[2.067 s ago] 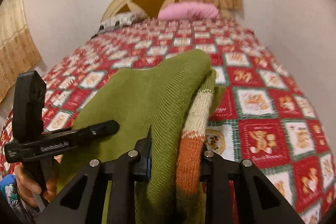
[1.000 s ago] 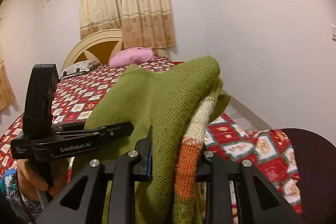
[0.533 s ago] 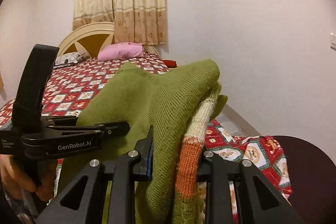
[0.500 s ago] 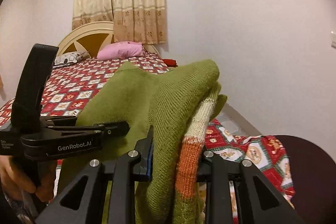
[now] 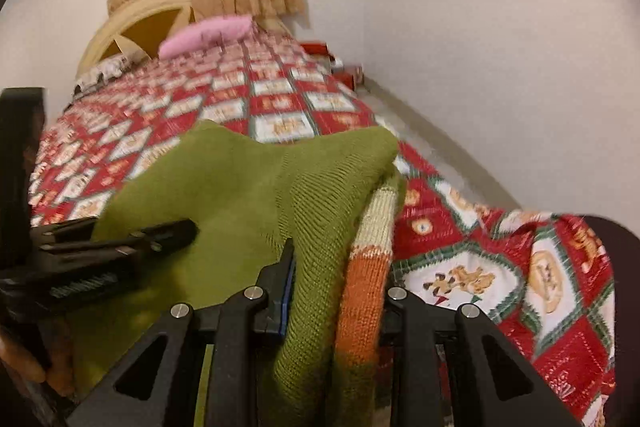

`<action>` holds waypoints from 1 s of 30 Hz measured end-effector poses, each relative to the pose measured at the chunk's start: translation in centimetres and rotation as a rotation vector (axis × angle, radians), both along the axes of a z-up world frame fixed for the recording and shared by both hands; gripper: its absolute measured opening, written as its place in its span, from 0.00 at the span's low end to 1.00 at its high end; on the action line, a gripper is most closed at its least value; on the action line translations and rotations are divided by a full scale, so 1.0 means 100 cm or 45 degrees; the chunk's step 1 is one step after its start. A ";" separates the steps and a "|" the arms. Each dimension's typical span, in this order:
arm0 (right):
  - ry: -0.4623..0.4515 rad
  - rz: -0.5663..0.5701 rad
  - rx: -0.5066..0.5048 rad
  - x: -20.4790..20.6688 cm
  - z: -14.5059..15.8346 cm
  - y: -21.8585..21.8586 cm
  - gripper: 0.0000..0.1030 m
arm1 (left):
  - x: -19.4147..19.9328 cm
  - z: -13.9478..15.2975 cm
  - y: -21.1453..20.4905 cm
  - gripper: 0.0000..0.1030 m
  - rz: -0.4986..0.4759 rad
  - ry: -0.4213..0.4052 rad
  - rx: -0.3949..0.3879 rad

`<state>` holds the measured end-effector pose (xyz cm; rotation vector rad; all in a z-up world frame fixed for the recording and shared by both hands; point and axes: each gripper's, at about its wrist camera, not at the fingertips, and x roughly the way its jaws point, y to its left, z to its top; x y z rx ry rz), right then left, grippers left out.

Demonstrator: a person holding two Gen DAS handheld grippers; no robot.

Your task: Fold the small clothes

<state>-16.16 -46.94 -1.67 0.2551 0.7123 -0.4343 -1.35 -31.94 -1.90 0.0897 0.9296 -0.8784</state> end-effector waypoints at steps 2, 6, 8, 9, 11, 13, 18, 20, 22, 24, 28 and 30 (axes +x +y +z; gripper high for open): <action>0.010 0.005 0.080 0.004 -0.004 -0.010 0.28 | 0.011 -0.006 0.003 0.74 0.039 0.106 -0.010; -0.008 -0.071 0.246 -0.011 -0.008 -0.036 0.59 | 0.001 0.009 0.010 0.75 -0.015 0.057 0.022; -0.069 -0.136 0.271 -0.036 0.002 -0.041 0.60 | -0.013 0.022 0.026 0.76 -0.046 -0.032 0.008; -0.098 -0.171 0.255 -0.049 0.009 -0.040 0.60 | -0.018 0.027 0.032 0.81 -0.065 -0.063 0.004; -0.187 -0.213 0.227 -0.086 0.027 -0.029 0.60 | -0.034 0.034 0.051 0.93 -0.084 -0.128 -0.019; -0.236 -0.214 0.220 -0.114 0.039 -0.012 0.61 | -0.049 0.034 0.070 0.94 -0.102 -0.121 -0.078; -0.247 -0.131 0.189 -0.147 0.045 0.040 0.65 | -0.061 0.018 0.081 0.94 -0.127 -0.002 -0.121; -0.203 -0.088 0.191 -0.142 0.036 0.054 0.66 | -0.072 0.010 0.079 0.94 -0.136 0.038 -0.107; -0.161 -0.062 0.179 -0.133 0.024 0.063 0.66 | -0.073 0.004 0.073 0.94 -0.134 0.057 -0.096; -0.105 -0.060 0.164 -0.123 0.011 0.066 0.66 | -0.073 0.000 0.072 0.94 -0.136 0.073 -0.090; -0.084 -0.076 0.296 -0.117 -0.017 0.055 0.66 | -0.083 -0.003 0.072 0.88 -0.117 0.035 -0.083; -0.136 -0.068 0.324 -0.119 -0.016 0.053 0.57 | -0.089 -0.004 0.067 0.74 -0.141 0.010 -0.060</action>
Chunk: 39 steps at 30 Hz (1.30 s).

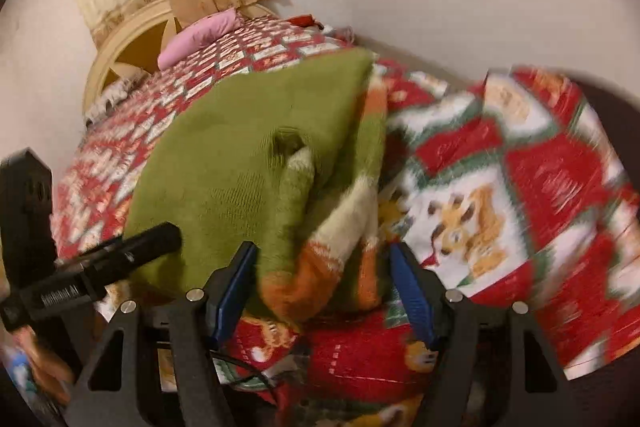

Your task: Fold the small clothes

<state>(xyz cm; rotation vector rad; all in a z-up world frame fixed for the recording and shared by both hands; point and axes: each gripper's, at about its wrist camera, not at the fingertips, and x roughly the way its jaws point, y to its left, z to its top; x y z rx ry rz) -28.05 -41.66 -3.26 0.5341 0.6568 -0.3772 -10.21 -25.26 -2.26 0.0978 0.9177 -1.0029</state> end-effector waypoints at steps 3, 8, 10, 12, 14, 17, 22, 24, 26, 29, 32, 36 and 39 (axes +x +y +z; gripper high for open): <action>0.045 0.042 0.029 0.008 -0.004 0.000 0.32 | -0.003 0.002 -0.001 0.64 0.019 -0.032 0.029; -0.049 0.062 0.231 0.003 0.002 0.001 0.25 | -0.007 0.016 0.005 0.47 0.028 -0.053 0.075; -0.083 0.057 0.280 -0.003 0.006 -0.003 0.25 | -0.011 0.020 0.007 0.47 0.038 -0.075 0.092; -0.060 0.039 0.258 -0.006 0.005 -0.005 0.25 | -0.013 0.018 0.006 0.47 0.035 -0.097 0.130; -0.002 0.023 0.243 -0.006 -0.008 -0.004 0.25 | -0.015 0.009 0.002 0.49 0.037 -0.117 0.182; 0.004 0.037 0.181 -0.008 -0.009 0.004 0.25 | -0.015 0.008 0.006 0.57 0.051 -0.139 0.202; 0.058 0.002 0.036 -0.024 0.010 0.026 0.27 | -0.024 0.022 0.023 0.64 0.095 -0.285 0.220; 0.068 -0.008 -0.070 -0.037 0.024 0.041 0.27 | -0.028 0.029 0.029 0.66 0.120 -0.365 0.229; 0.072 -0.019 -0.186 -0.046 0.041 0.056 0.30 | -0.033 0.034 0.033 0.71 0.138 -0.408 0.225; 0.027 -0.076 -0.332 -0.065 0.069 0.076 0.62 | -0.038 0.046 0.042 0.82 0.168 -0.452 0.182; -0.050 -0.137 -0.444 -0.080 0.097 0.090 0.69 | -0.048 0.060 0.049 0.97 0.190 -0.536 0.150; -0.151 -0.223 -0.586 -0.094 0.127 0.111 0.69 | -0.064 0.078 0.061 1.00 0.248 -0.675 0.127; -0.228 -0.289 -0.639 -0.105 0.140 0.119 0.75 | -0.071 0.088 0.070 1.00 0.257 -0.683 0.083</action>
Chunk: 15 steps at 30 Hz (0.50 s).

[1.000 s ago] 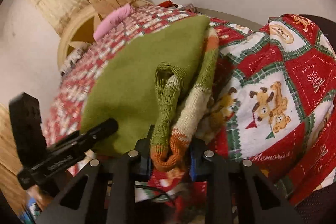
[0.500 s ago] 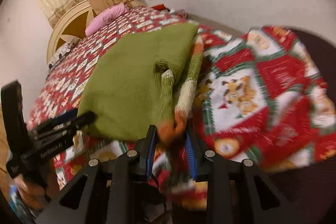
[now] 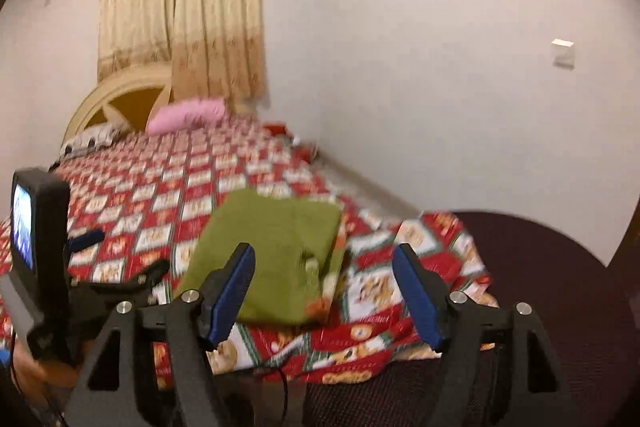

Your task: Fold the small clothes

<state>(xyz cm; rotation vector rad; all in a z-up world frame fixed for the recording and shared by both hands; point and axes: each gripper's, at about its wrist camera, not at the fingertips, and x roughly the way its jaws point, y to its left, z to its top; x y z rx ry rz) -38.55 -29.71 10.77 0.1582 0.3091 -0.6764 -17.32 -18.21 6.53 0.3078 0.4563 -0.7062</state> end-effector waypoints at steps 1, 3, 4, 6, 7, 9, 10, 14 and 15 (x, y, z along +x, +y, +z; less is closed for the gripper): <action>-0.024 -0.014 -0.019 -0.004 0.004 0.002 0.76 | -0.002 0.003 0.003 1.00 0.004 -0.001 -0.008; -0.059 -0.044 -0.056 -0.010 0.010 0.007 0.77 | -0.006 0.006 0.007 1.00 0.027 -0.035 -0.015; -0.073 -0.055 -0.070 -0.012 0.013 0.009 0.77 | -0.009 0.008 0.009 1.00 0.040 -0.063 -0.020; -0.089 -0.059 -0.089 -0.016 0.018 0.012 0.77 | -0.016 0.012 0.015 1.00 0.070 -0.118 -0.032; -0.088 -0.060 -0.093 -0.017 0.019 0.014 0.77 | -0.018 0.013 0.016 1.00 0.076 -0.134 -0.036; -0.090 -0.066 -0.099 -0.019 0.021 0.016 0.78 | -0.022 0.017 0.018 1.00 0.068 -0.143 -0.046; -0.096 -0.066 -0.101 -0.020 0.023 0.017 0.78 | -0.023 0.018 0.019 1.00 0.067 -0.141 -0.054; -0.098 -0.060 -0.132 -0.022 0.025 0.022 0.78 | -0.026 0.025 0.023 1.00 0.067 -0.139 -0.078; -0.096 -0.064 -0.150 -0.023 0.026 0.024 0.79 | -0.027 0.026 0.023 1.00 0.067 -0.142 -0.076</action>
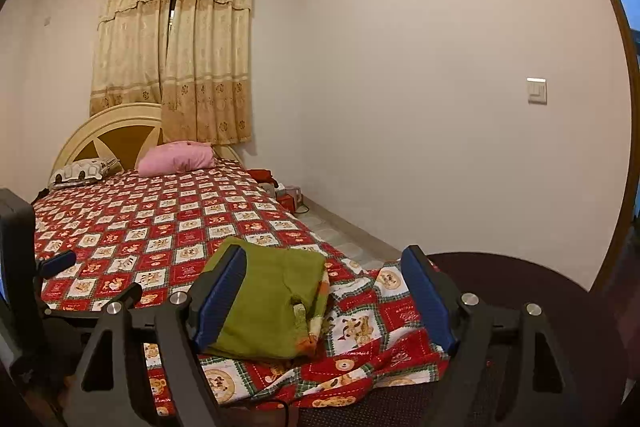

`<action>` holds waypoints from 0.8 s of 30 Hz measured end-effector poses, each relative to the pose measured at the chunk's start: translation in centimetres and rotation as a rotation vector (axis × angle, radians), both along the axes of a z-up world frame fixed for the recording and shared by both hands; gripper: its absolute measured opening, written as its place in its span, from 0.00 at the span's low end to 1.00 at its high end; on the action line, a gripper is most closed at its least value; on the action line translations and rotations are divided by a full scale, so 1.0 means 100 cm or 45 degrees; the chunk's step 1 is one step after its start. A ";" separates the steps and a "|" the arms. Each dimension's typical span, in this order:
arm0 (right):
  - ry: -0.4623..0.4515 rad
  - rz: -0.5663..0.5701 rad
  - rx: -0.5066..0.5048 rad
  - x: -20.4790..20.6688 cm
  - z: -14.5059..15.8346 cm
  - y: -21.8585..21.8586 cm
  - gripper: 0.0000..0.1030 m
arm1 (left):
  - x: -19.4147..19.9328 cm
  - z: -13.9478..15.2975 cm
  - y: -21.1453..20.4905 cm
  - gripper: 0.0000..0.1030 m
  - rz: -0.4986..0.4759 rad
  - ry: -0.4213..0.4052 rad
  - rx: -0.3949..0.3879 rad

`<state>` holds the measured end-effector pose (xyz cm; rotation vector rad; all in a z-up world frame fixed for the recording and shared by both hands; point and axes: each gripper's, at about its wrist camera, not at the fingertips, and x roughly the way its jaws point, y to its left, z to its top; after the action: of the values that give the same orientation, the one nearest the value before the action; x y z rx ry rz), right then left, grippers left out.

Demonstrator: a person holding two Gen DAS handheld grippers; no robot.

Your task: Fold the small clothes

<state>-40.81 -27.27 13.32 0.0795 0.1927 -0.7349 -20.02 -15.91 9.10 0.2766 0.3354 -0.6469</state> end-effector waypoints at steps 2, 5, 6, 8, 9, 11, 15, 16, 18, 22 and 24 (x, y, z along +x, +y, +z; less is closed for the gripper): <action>0.000 -0.010 -0.031 -0.003 0.000 0.004 0.82 | -0.002 0.001 0.000 1.00 -0.004 -0.007 -0.004; -0.009 -0.018 -0.054 -0.004 0.002 0.008 0.85 | -0.004 0.002 0.000 1.00 -0.013 -0.011 -0.006; -0.008 -0.015 -0.052 -0.004 0.002 0.009 0.85 | -0.005 0.002 0.000 1.00 -0.015 -0.011 -0.008; -0.004 -0.016 -0.050 -0.003 0.002 0.009 0.85 | -0.006 0.003 0.000 1.00 -0.015 -0.007 -0.017; -0.005 -0.018 -0.052 -0.004 0.003 0.010 0.86 | -0.007 0.004 0.000 1.00 -0.012 -0.005 -0.021; -0.011 -0.017 -0.050 -0.004 0.003 0.010 0.86 | -0.008 0.006 0.001 1.00 -0.018 0.001 -0.034; -0.035 -0.029 -0.034 -0.008 0.004 0.008 0.86 | -0.009 0.008 0.004 1.00 -0.015 -0.008 -0.041; -0.039 -0.028 -0.031 -0.008 0.004 0.008 0.86 | -0.009 0.008 0.004 1.00 -0.014 -0.007 -0.042; -0.038 -0.027 -0.031 -0.007 0.002 0.009 0.86 | -0.008 0.008 0.005 1.00 -0.012 0.003 -0.047; -0.027 -0.016 -0.044 -0.006 0.001 0.011 0.86 | -0.007 0.008 0.007 1.00 -0.012 0.007 -0.050; -0.022 -0.016 -0.047 -0.005 0.001 0.011 0.86 | -0.008 0.009 0.009 1.00 -0.017 -0.001 -0.049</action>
<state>-41.27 -26.14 13.42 0.0521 0.1620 -0.7495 -20.87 -15.05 9.97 0.2427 0.3205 -0.6657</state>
